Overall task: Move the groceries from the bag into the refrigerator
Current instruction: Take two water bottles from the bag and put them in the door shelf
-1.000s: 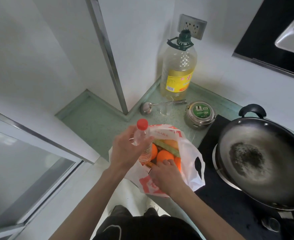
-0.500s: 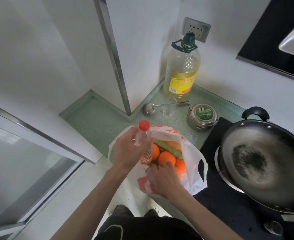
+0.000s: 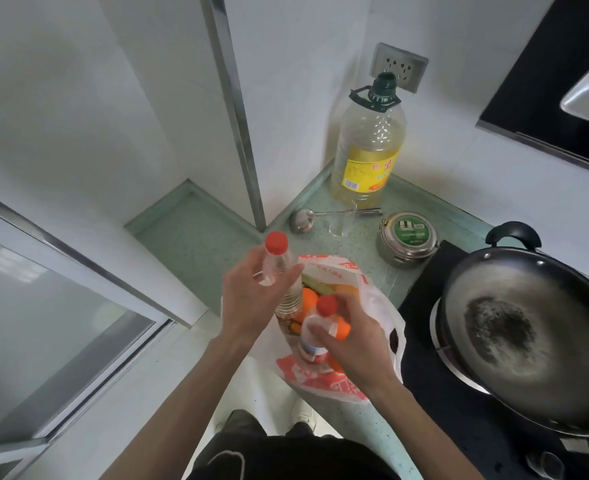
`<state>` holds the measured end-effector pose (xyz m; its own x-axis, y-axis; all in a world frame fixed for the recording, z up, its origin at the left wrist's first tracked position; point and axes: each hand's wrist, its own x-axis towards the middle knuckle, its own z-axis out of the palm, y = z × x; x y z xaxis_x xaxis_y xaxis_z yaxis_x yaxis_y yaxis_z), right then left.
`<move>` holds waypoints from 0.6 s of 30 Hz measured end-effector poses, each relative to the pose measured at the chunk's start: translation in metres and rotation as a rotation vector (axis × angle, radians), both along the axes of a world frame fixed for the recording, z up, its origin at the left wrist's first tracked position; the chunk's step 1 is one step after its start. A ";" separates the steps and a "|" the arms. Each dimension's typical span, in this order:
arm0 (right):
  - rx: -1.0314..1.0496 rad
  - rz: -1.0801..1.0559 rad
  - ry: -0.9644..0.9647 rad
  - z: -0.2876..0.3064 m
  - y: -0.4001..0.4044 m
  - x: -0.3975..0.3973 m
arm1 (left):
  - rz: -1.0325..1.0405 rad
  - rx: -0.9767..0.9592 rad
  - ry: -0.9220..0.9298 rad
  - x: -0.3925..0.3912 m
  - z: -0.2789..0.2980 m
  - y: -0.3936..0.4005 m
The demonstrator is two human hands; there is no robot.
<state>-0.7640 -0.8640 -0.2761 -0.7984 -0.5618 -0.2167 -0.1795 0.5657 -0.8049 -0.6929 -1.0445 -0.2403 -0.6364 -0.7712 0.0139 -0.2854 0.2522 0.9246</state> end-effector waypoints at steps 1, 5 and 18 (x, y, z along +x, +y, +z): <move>-0.037 -0.018 -0.015 0.003 0.003 -0.002 | 0.003 0.010 0.006 0.002 0.001 0.001; -0.205 -0.057 0.011 0.013 0.009 -0.012 | 0.028 0.060 0.031 0.012 0.010 0.009; -0.546 0.016 0.111 0.091 -0.012 -0.032 | 0.116 0.151 0.162 0.053 0.057 0.021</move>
